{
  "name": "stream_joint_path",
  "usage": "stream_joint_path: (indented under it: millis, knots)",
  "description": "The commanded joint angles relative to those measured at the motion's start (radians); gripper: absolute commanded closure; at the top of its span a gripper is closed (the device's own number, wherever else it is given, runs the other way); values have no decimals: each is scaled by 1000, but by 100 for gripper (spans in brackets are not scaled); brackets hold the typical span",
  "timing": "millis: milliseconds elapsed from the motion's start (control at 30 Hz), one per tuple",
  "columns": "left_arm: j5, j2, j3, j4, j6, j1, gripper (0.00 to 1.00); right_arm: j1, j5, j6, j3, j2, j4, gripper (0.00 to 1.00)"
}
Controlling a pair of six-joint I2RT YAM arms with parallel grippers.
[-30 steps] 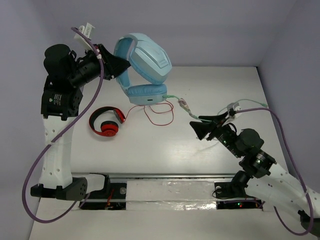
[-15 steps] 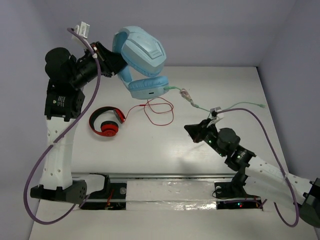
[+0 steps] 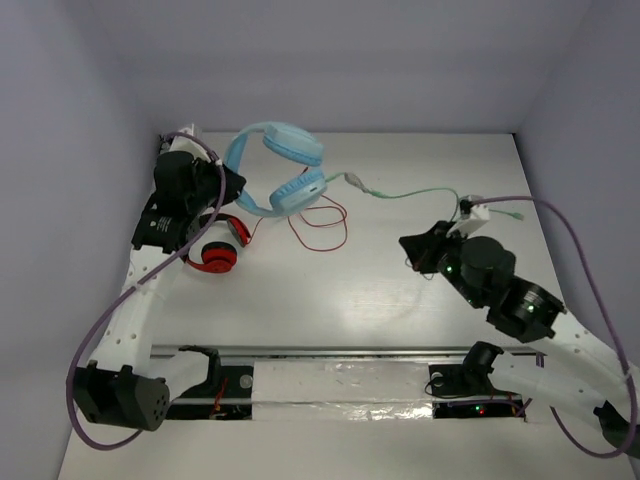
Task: Wrap the headphones
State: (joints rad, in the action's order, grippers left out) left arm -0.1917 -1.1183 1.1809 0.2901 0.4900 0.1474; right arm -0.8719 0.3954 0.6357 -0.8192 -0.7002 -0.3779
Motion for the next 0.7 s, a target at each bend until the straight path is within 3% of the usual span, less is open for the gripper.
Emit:
stream_joint_path:
  millis: [0, 233, 333, 567, 667]
  knots:
    - [44, 83, -32, -31, -95, 76, 100, -4, 161, -95, -203, -8, -119, 100]
    - [34, 61, -135, 21, -162, 294, 100, -4, 165, -336, -587, -248, -136, 100]
    - [11, 40, -144, 38, -191, 331, 100, -4, 106, -430, -711, -327, -138, 100]
    - [-9, -35, -176, 49, -248, 477, 100, -4, 36, -537, -900, -528, -188, 100]
    - [-15, -61, -181, 46, -261, 535, 100, -4, 42, -553, -906, -594, -170, 100]
